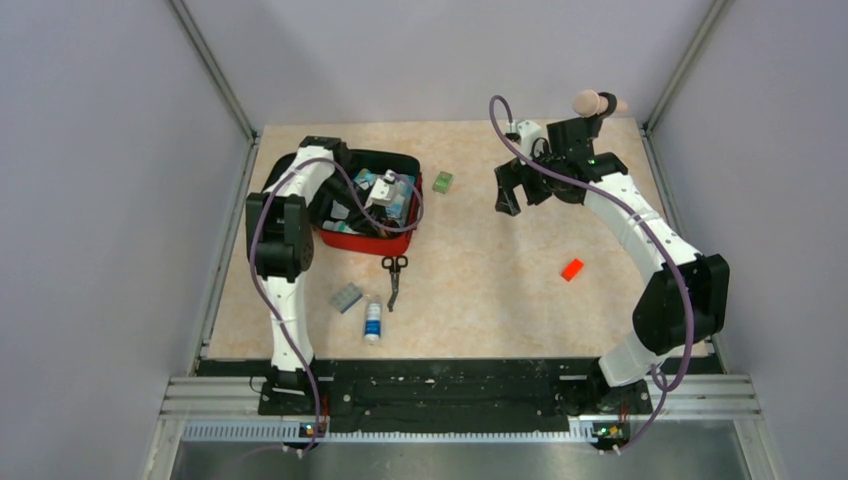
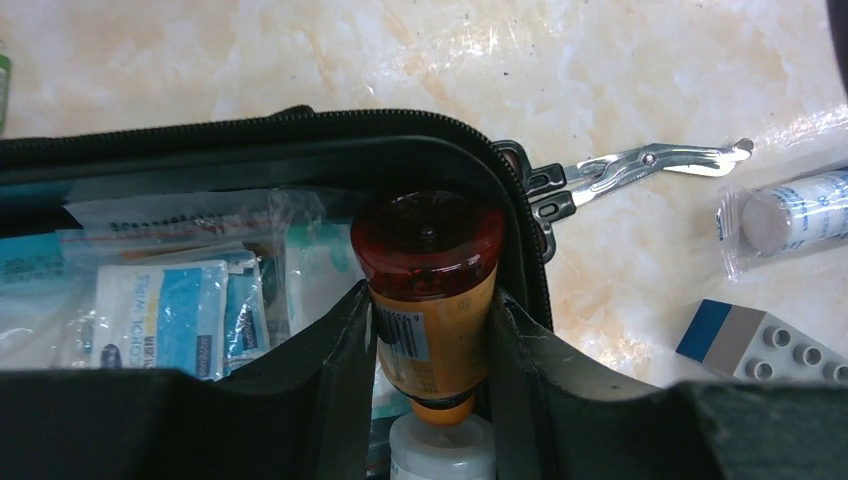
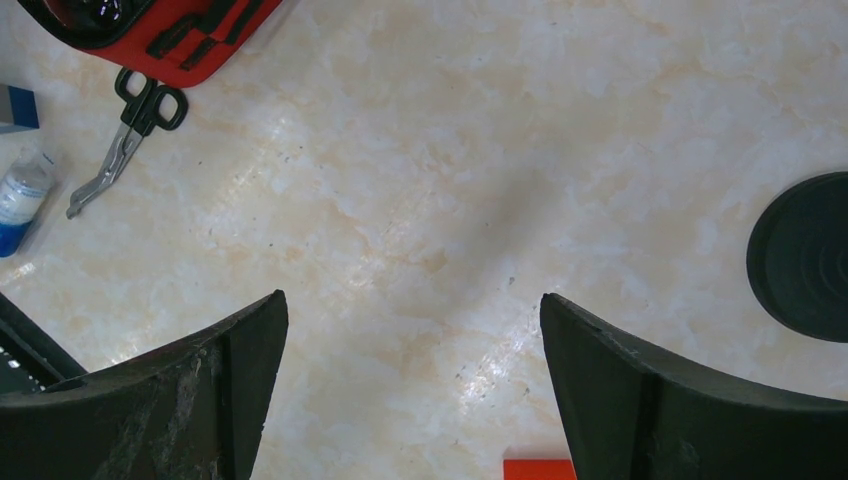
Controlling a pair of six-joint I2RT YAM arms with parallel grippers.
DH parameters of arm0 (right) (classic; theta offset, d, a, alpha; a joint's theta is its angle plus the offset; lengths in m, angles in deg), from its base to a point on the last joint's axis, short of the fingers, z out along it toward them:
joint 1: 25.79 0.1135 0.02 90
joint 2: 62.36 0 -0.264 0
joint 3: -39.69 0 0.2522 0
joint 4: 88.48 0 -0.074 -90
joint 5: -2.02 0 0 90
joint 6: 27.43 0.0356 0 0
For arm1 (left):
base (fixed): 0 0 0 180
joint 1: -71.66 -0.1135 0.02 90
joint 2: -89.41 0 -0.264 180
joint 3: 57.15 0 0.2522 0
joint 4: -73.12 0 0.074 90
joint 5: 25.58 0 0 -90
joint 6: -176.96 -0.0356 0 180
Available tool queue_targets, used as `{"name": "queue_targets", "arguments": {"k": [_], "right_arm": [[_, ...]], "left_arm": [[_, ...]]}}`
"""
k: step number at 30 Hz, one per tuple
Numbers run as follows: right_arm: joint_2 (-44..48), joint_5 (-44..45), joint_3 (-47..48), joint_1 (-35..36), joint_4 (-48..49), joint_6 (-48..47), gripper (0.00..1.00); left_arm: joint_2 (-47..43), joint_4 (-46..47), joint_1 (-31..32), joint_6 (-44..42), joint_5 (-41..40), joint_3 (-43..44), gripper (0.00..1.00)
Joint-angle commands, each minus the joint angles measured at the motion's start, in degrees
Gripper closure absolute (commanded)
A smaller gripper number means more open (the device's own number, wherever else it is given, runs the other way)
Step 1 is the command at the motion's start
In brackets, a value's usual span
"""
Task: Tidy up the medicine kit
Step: Place the pill bottle in the medicine box.
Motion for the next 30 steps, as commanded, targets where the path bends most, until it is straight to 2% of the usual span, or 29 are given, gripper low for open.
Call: {"name": "queue_targets", "arguments": {"k": [1,8,13,16,17,18,24,30], "right_arm": [[2.5,-0.8,-0.2,-0.2,1.3,-0.3,0.06],[2.5,-1.6,-1.0,-0.2,1.4,-0.3,0.06],[2.3,-1.5,-0.7,-0.2,1.5,-0.5,0.06],[2.4,-1.5,-1.1,-0.2,1.5,-0.6,0.06],[2.4,-1.5,-1.3,-0.2,1.5,-0.6,0.06],[2.4,-1.6,-1.5,-0.2,1.5,-0.6,0.06],[1.8,-1.7,-1.2,-0.2,1.5,-0.8,0.06],[0.7,-2.5,-0.6,-0.2,1.5,-0.5,0.06]], "left_arm": [[0.5,-3.5,-0.5,0.9,-0.9,-0.2,0.83],[-0.3,-1.9,-0.5,2.3,-3.4,-1.4,0.81],[0.3,-2.8,-0.1,3.0,-3.1,-0.9,0.65],[-0.4,-2.1,0.1,4.4,-1.7,-1.3,0.51],[-1.0,-1.0,0.2,5.9,-1.3,-1.6,0.43],[-1.5,0.1,0.2,6.9,-1.0,-1.8,0.41],[-4.9,2.4,0.0,9.0,0.9,-1.1,0.37],[-6.5,-1.2,-0.1,9.7,4.5,2.3,0.38]]}}
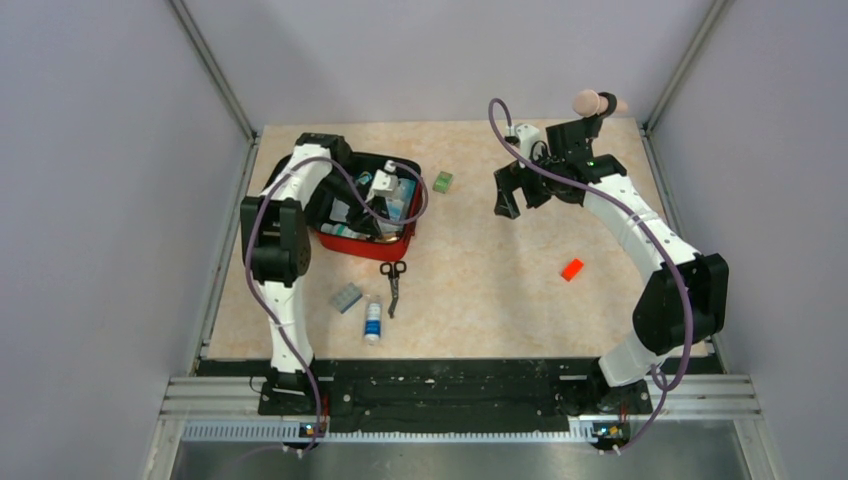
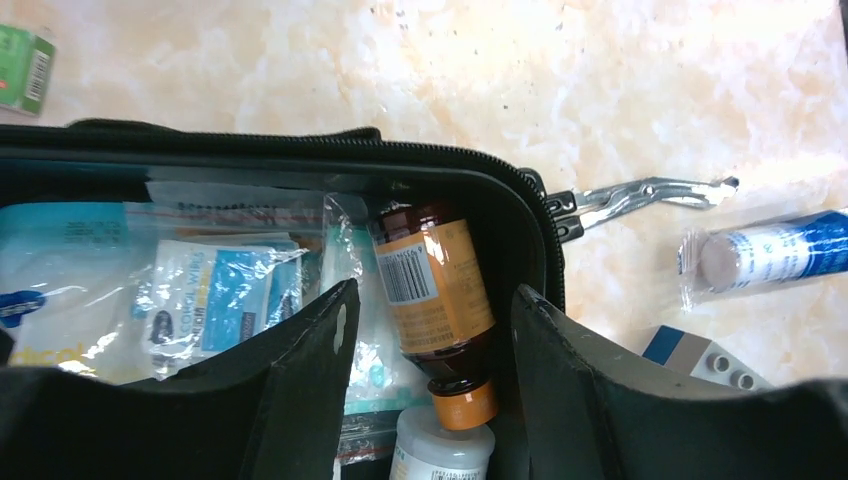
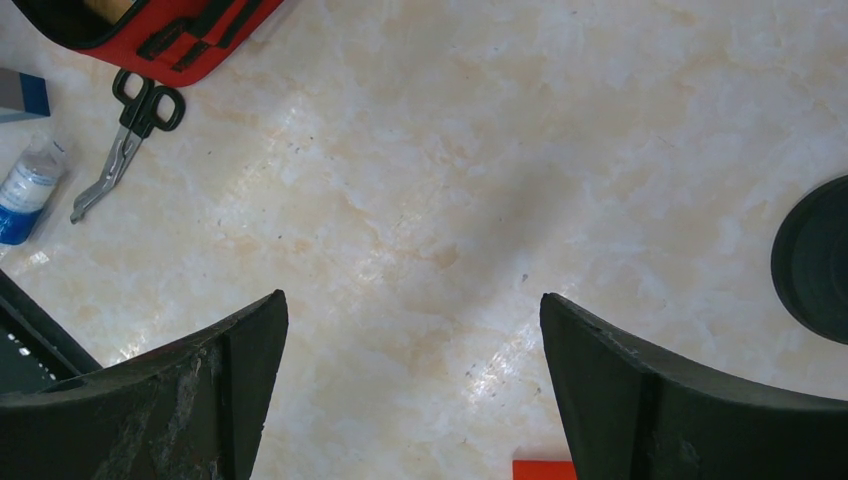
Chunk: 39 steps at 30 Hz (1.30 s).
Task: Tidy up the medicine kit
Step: Place the pill bottle in the medicine box, then pick up the medical item at the center of the board.
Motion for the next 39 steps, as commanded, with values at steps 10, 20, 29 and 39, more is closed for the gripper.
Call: {"name": "queue_targets", "arguments": {"k": [10,20,29,39], "right_arm": [[0.5,-1.9,-0.2,-0.2,1.4,-0.1,0.06],[-1.2,-3.6,0.4,-0.3,3.0,1.8,0.06],[-3.3,-4.8,2.7,0.3,3.8,3.7,0.06],[-5.1,-7.3,4.0,1.0,3.8,5.8,0.07]], "left_arm": [[-30.4,33.8,1.9,47.3,2.7,-20.4,0.34],[-40.3,27.9,4.8,85.9,-20.8,-31.7,0.37],[-48.5,30.7,5.1,105.5,-21.8,-47.8,0.44],[-42.2,34.3,8.0,109.2,-23.3,-51.9,0.43]]}}
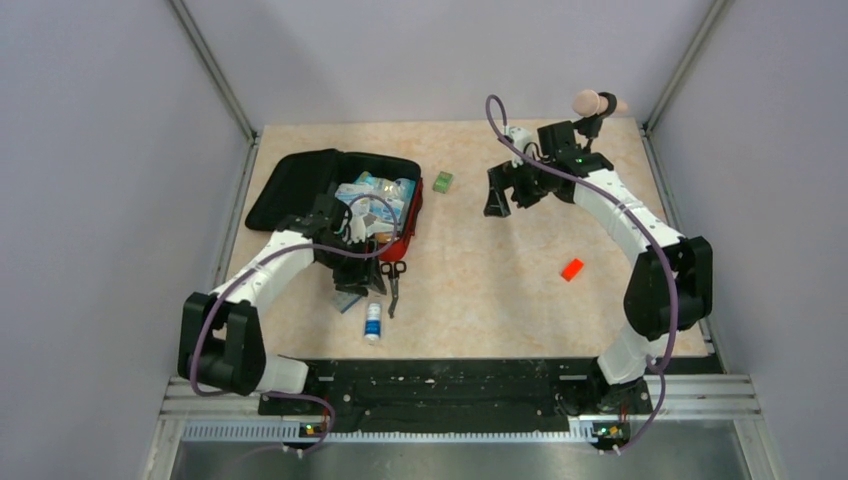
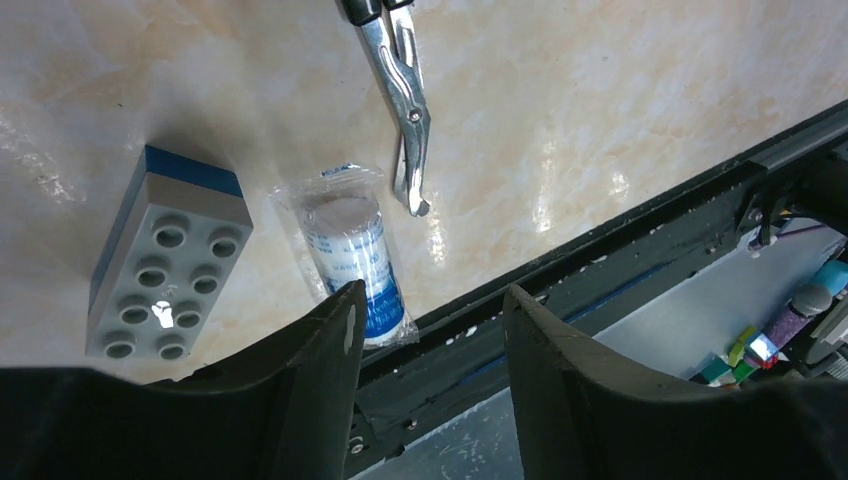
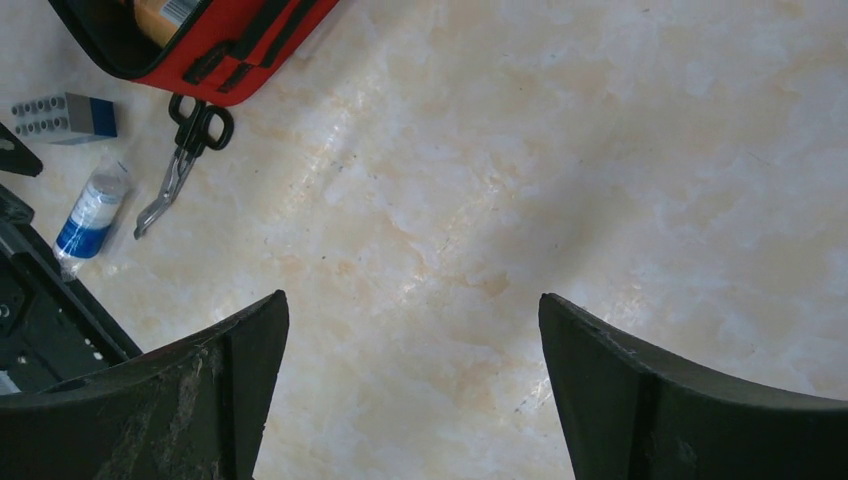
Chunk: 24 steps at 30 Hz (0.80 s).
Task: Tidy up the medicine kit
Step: Pick up the medical item at the center of the board.
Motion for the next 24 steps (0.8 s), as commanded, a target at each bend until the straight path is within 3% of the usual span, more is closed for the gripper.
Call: {"name": "queue_targets", "arguments": {"k": [1,14,24], "right_arm": [[-0.2,-2.0,3.2,0.5,1.7,1.0,0.07],[1.7,-2.4,0.9,0.5,1.6,1.0,0.07],[1.1,-2.4,1.6,0.5,1.7,0.4,0.07]], "left_arm": [[2.8,3.9,1.6,3.2,-2.4,-1.1,0.43],[9.6,2.0,6.5,6.6,-15.4,-0.6,0.40],[14.1,-0.7,7.5,1.3,-12.9,3.2,0.69]]}}
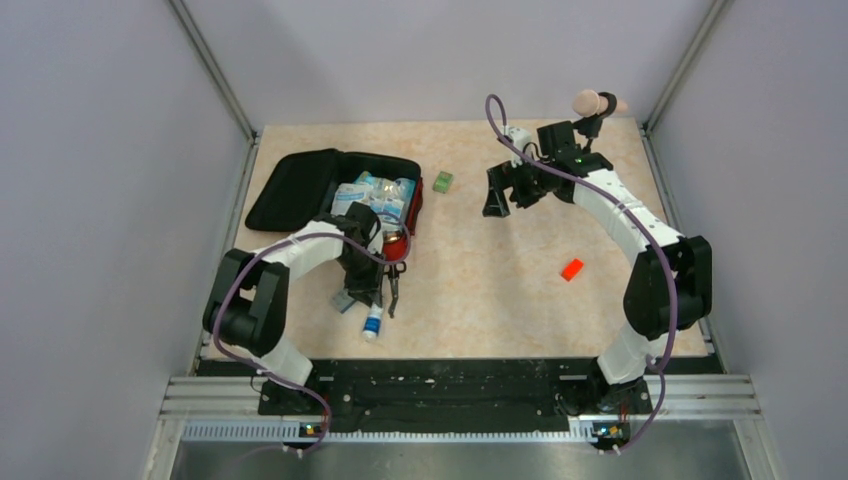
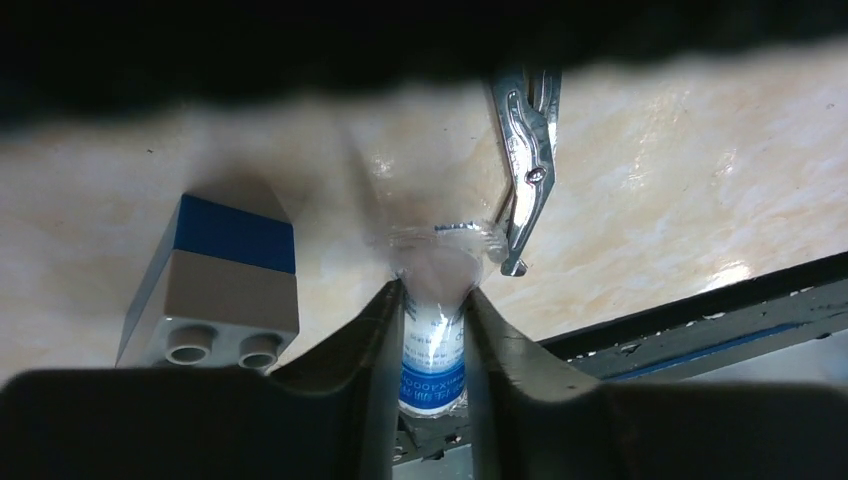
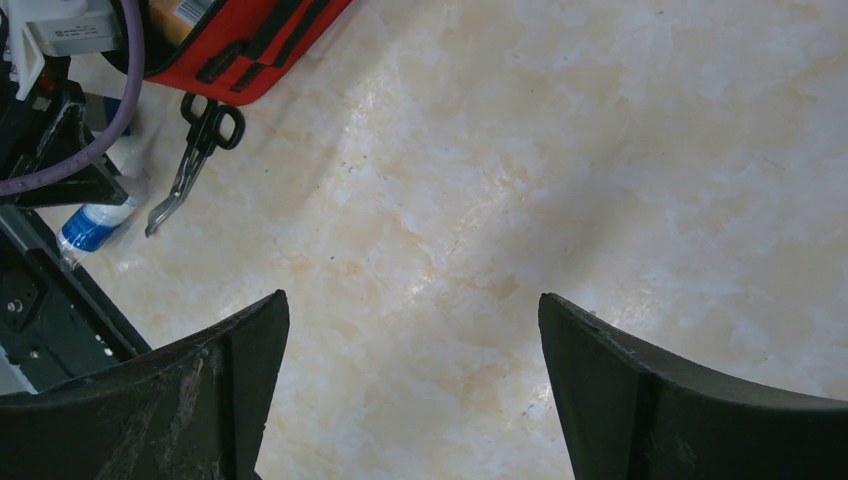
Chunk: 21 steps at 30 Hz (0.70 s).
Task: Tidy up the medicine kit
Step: Pick up the medical item at the center of the board.
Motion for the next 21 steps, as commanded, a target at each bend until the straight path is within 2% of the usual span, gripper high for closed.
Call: {"name": "queue_targets", "arguments": {"k": [1,4,11,15,18,21], "right_arm": [[1.2,-1.1,1.9,0.4,1.4,0.0,0.07],[0.3,-1.0,3.3,0.4,1.3,-0.3,0.07],[-1.3,-0.8,5.9,0.5,1.2,-0.3,0.08],[-1.4,-0.3,6.1,0.5,1.1,-0.7,0.08],[-1.4,0.2,6.2,0.4,0.9,-1.2,0.08],[-1.4,0.4,6.5,0.4,0.6,-1.5,0.08]], "left_arm": [[-0.3,-3.6,0.0,-4.1,0.8,3.3,0.72],[-2.8,-4.0,0.0,-8.4,1.8,4.5,0.83],[-6.2,-5.2,-1.7,-22.1,6.3,8.8,0.94],[-9.0,-5.5,-3.6,-30.6,11.9,11.8,1.00],[-7.2,-7.7,-4.5,-38.1,14.1,19.5,1.00],[-3.5,-9.3,-5.9,-40.8,14.8,31.4,1.00]]}}
